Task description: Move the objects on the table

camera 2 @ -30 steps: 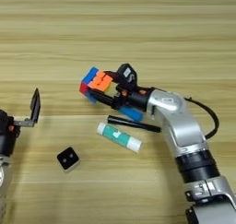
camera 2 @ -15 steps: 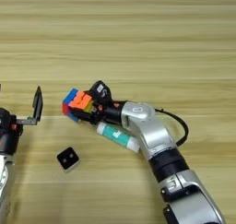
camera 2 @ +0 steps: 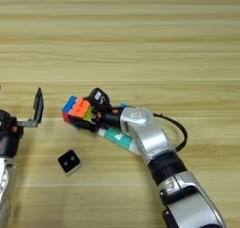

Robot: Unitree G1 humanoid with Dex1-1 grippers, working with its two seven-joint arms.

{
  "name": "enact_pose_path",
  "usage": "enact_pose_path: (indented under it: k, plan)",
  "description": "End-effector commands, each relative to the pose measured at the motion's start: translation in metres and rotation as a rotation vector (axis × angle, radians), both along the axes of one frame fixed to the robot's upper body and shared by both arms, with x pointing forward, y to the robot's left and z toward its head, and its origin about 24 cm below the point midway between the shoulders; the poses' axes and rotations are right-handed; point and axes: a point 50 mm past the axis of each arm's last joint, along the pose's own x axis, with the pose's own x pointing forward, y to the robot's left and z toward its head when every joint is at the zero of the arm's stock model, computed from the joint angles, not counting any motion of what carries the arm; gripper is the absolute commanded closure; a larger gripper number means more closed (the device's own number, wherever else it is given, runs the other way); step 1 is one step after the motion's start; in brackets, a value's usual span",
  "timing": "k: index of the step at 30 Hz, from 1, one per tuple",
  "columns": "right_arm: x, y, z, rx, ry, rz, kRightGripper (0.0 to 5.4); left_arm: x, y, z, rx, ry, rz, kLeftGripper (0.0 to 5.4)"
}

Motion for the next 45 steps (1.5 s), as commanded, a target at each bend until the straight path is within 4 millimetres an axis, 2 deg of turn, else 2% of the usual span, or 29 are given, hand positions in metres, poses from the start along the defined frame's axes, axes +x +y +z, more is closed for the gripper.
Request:
enact_pose_path:
  k: [1, 9, 16, 22, 28, 31, 37, 45]
  plan:
    - [-0.001, 0.003, 0.005, 0.017, -0.019, 0.02, 0.98, 0.0, -0.002, 0.001, 0.02, -0.003, -0.009, 0.0]
    - [0.001, 0.003, 0.024, 0.111, -0.099, -0.002, 0.17, -0.001, -0.002, 0.001, 0.024, -0.004, -0.009, 0.0]
    - [0.003, -0.005, 0.042, 0.175, -0.161, -0.042, 0.05, -0.002, -0.001, 0.001, 0.025, -0.005, -0.011, 0.0]
    - [-0.004, -0.04, 0.056, 0.161, -0.209, -0.083, 0.05, -0.005, 0.0, 0.001, 0.025, -0.002, -0.007, 0.0]
    - [-0.029, -0.066, 0.071, 0.129, -0.243, -0.074, 0.05, -0.007, -0.001, 0.0, 0.024, 0.007, -0.016, 0.0]
    - [-0.046, -0.073, 0.071, 0.103, -0.234, -0.062, 0.05, -0.008, -0.002, 0.0, 0.023, 0.011, -0.021, 0.0]
    - [-0.076, -0.095, 0.056, 0.03, -0.156, -0.048, 0.05, -0.011, -0.002, 0.001, 0.023, 0.016, -0.025, 0.0]
    - [-0.089, -0.111, 0.04, -0.035, -0.092, -0.075, 0.05, -0.014, 0.0, 0.001, 0.027, 0.024, -0.025, 0.0]
